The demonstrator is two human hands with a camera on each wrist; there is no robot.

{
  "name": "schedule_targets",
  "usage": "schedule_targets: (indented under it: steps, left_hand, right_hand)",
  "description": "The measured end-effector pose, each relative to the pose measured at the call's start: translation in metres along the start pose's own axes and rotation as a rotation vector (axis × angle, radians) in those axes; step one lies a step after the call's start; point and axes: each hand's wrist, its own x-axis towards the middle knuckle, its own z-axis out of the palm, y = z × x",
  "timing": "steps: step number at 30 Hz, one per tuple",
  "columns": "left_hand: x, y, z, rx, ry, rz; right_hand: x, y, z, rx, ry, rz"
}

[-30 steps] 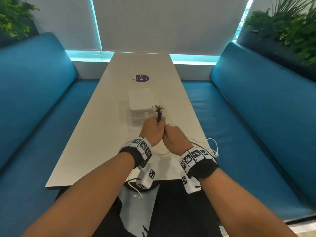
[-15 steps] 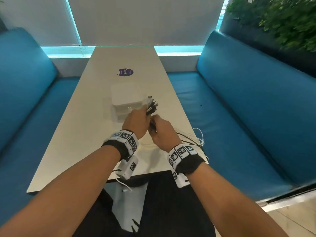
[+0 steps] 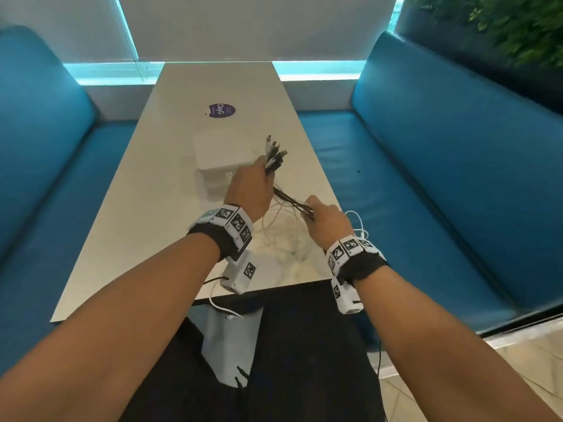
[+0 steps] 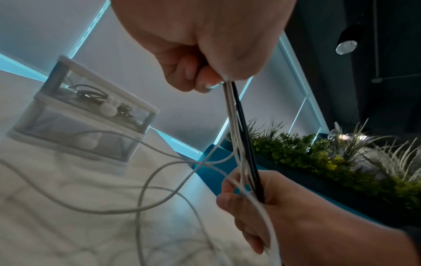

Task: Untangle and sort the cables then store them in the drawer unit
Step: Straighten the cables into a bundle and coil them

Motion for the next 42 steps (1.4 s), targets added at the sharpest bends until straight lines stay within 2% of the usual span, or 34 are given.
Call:
schedule_targets:
  steps: [4, 7, 10, 12, 20, 22, 27, 30, 33, 38, 40, 42]
  left_hand:
    - [0.015, 0.007, -0.014, -0.131, 0.144, -0.049]
    - [0.028, 0.000, -0.027, -0.202, 0.245, -0.078]
    - [0.028, -0.007, -0.033, -0.182, 0.246, -0.059]
    - [0.026, -0.010, -0.031, -0.154, 0.225, -0.077]
    - [0.024, -0.023, -0.020, -0.152, 0.175, -0.112]
    - [0.020, -0.022, -0.014, -0.143, 0.152, -0.101]
    - [0.009, -0.003, 0.009, -0.127, 0.043, 0.000]
    - [0.011, 0.006, 0.014, -0.143, 0.040, -0.003]
    - [0.019, 0.011, 0.006, -0.187, 0.110, -0.057]
    - [0.036, 0.013, -0.045, -0.294, 0.351, -0.121]
    - [0.044, 0.006, -0.068, -0.318, 0.452, -0.176]
    - [0.051, -0.008, -0.094, -0.302, 0.530, -0.264]
  right_hand:
    - [0.019, -0.009, -0.033, 0.044, 0.099, 0.039]
    - [0.028, -0.025, -0.042, 0.034, 0.046, -0.050]
    - [0.029, -0.030, -0.035, 0.080, 0.074, -0.077]
    - [0.027, -0.026, -0.029, 0.108, 0.075, -0.035]
    - [0.009, 0.031, -0.017, 0.037, -0.245, 0.201]
    - [0.005, 0.045, -0.017, 0.005, -0.202, 0.221]
    - [-0.004, 0.072, -0.027, -0.245, -0.043, 0.212]
    - [-0.002, 0.079, -0.046, -0.321, 0.047, 0.219]
    - [0.010, 0.070, -0.071, -0.331, 0.156, 0.199]
    - [0.037, 0.027, -0.108, -0.208, 0.328, 0.091]
    - [0.046, 0.004, -0.114, -0.079, 0.318, 0.019]
    - [0.051, -0.019, -0.104, 0.074, 0.234, -0.091]
